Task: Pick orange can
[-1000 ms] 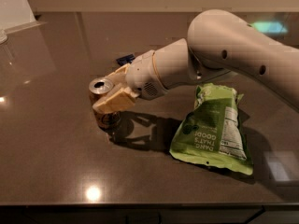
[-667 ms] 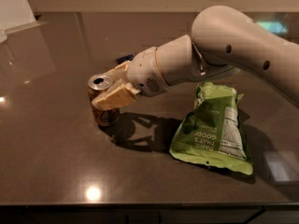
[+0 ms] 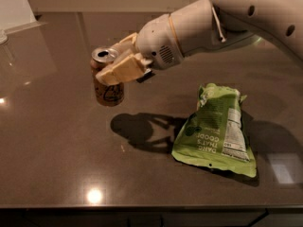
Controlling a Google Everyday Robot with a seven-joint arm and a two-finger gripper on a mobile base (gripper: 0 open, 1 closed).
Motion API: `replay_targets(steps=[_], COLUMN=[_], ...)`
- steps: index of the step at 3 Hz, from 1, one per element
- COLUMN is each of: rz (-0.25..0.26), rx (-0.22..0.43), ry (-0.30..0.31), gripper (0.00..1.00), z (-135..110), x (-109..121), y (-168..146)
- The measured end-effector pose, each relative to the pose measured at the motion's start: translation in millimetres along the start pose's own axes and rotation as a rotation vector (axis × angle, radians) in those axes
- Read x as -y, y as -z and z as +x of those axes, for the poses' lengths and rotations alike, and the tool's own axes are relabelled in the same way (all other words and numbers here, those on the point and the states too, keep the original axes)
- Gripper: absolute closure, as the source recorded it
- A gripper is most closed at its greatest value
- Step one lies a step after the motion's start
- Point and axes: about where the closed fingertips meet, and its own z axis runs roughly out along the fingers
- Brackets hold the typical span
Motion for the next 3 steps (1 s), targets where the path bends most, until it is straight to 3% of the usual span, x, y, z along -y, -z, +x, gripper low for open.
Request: replay_targets(steps=[1, 2, 3], rz=[-0.011, -0.054, -0.063], rx=[-0.019, -0.032, -0.032], ry=[0.032, 0.063, 0.075], gripper=[1.00, 1.00, 1.00], z=[-25, -37, -42], x=[10, 14, 11], y=[20, 34, 37])
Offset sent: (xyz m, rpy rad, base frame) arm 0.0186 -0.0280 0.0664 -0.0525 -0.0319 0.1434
